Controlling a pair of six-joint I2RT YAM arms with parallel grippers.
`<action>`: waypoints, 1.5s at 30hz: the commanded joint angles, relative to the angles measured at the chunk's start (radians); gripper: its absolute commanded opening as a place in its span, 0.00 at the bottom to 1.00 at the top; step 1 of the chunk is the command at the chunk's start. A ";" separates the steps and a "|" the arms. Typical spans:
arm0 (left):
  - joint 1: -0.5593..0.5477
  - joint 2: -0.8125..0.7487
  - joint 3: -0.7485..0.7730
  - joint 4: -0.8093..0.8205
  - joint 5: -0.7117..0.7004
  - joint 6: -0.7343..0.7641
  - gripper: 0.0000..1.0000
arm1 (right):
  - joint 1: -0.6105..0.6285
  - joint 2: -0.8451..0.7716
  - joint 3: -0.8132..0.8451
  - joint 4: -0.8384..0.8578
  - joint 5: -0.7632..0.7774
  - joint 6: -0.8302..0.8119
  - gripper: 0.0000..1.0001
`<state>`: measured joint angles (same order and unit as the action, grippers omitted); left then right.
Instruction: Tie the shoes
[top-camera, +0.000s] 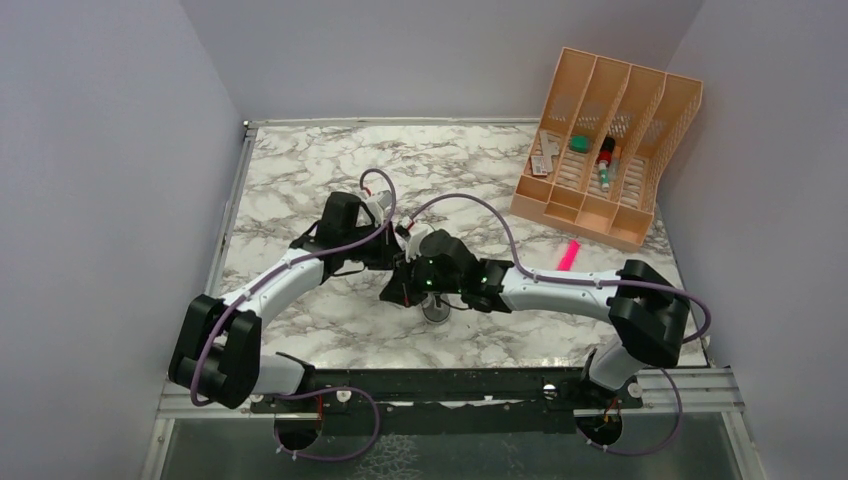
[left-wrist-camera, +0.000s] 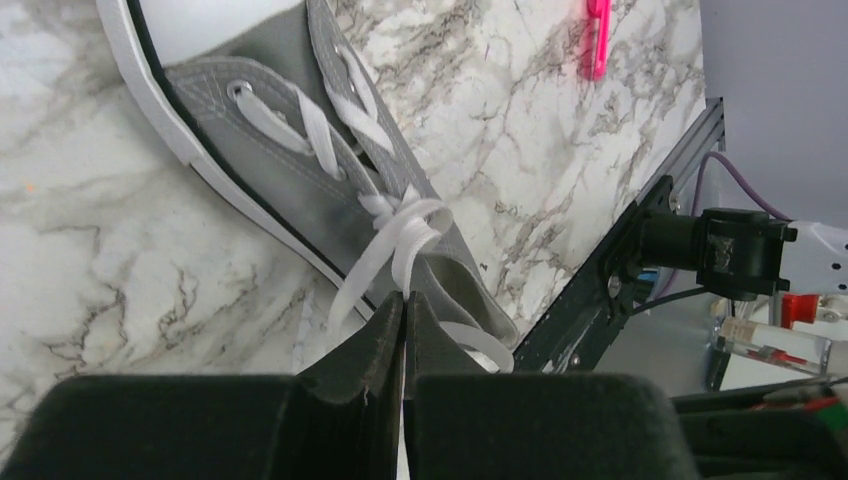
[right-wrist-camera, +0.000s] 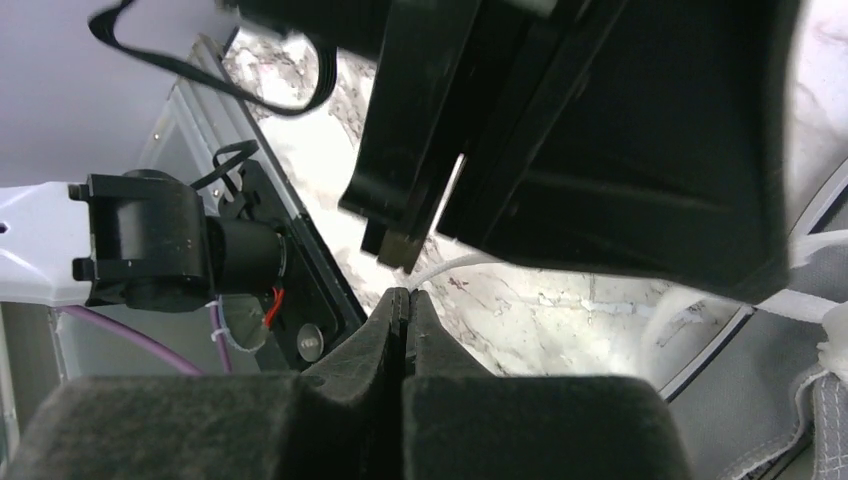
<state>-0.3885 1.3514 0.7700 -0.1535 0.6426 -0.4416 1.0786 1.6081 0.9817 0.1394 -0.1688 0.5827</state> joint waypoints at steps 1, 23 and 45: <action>-0.006 -0.055 -0.057 -0.015 0.014 -0.024 0.04 | -0.005 -0.046 0.000 0.085 -0.004 0.004 0.01; -0.007 0.046 -0.040 0.075 -0.023 -0.078 0.04 | -0.212 -0.355 -0.104 -0.401 0.127 0.007 0.01; -0.028 0.109 -0.021 0.121 -0.031 -0.115 0.04 | -0.335 -0.147 -0.057 -0.748 0.058 -0.198 0.25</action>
<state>-0.4084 1.4414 0.7124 -0.0677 0.6315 -0.5568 0.7650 1.4010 0.9031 -0.5465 0.0006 0.4683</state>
